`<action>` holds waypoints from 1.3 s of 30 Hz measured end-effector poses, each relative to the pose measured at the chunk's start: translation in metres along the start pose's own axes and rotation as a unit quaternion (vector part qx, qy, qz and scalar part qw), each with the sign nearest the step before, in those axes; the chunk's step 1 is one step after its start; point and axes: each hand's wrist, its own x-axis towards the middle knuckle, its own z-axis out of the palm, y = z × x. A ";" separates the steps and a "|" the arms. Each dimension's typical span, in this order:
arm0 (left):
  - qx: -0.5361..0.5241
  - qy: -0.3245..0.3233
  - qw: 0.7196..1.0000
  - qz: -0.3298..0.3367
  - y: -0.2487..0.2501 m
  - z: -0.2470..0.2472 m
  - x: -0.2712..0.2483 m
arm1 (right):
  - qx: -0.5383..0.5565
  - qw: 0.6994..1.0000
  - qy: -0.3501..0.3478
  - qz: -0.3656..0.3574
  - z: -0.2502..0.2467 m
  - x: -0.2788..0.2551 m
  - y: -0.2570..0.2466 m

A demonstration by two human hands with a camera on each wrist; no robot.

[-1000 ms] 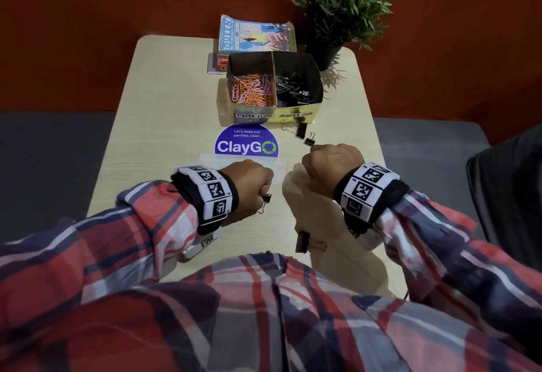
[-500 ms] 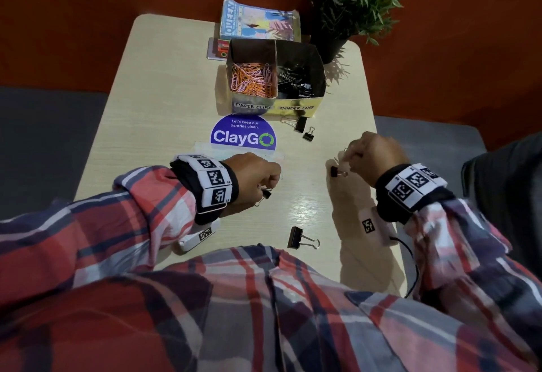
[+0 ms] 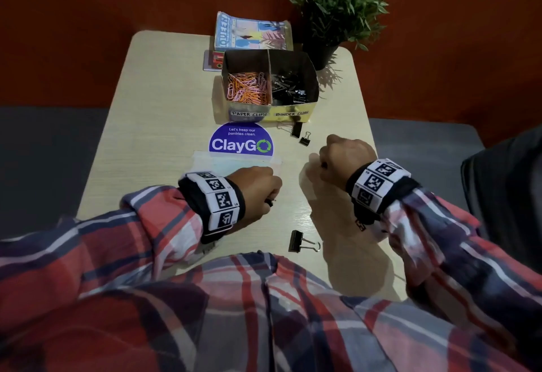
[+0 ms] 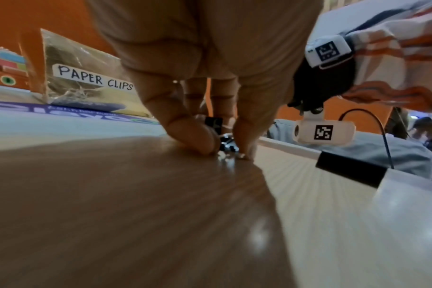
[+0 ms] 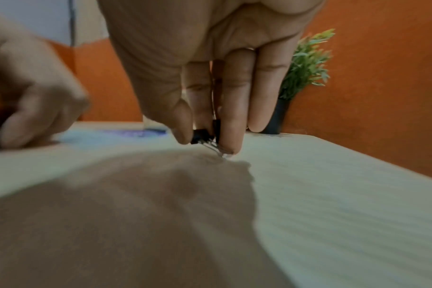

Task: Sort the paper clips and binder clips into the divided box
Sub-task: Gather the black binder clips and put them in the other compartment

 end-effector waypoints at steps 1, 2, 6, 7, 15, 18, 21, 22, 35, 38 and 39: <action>-0.001 -0.002 1.000 -0.002 0.001 0.001 0.000 | 0.025 0.999 0.023 0.011 -0.004 0.002 -0.001; -0.006 -0.001 1.000 -0.007 0.002 0.002 0.000 | 0.053 0.997 0.048 0.020 -0.011 0.005 -0.002; -0.017 0.010 1.000 -0.001 0.008 0.000 -0.003 | 0.124 0.983 0.135 0.033 -0.046 0.024 -0.009; -0.017 0.007 1.000 0.004 0.009 0.000 -0.003 | 0.121 0.980 0.155 0.032 -0.055 0.032 -0.011; -0.089 -0.025 0.996 -0.016 -0.002 0.000 -0.003 | 0.089 0.986 0.137 0.029 -0.086 0.101 -0.015; -0.112 -0.013 0.993 -0.024 -0.010 -0.004 -0.004 | 0.091 0.981 0.168 0.032 -0.084 0.096 -0.007; -0.139 -0.009 0.990 -0.027 -0.019 -0.004 -0.005 | 0.045 0.979 0.197 -0.028 -0.074 0.068 -0.008; -0.148 -0.009 0.988 -0.030 -0.021 -0.004 -0.004 | 0.011 0.984 0.169 -0.059 -0.065 0.059 -0.011; -0.172 0.181 0.966 -0.066 -0.012 -0.113 0.047 | -0.066 0.996 -0.013 -0.065 -0.020 0.042 -0.014; -0.126 0.238 0.960 -0.083 -0.004 -0.138 0.072 | -0.053 0.997 -0.015 -0.051 -0.018 0.037 -0.011; -0.110 0.235 0.962 -0.088 -0.003 -0.144 0.081 | -0.051 0.997 -0.021 -0.045 -0.018 0.036 -0.011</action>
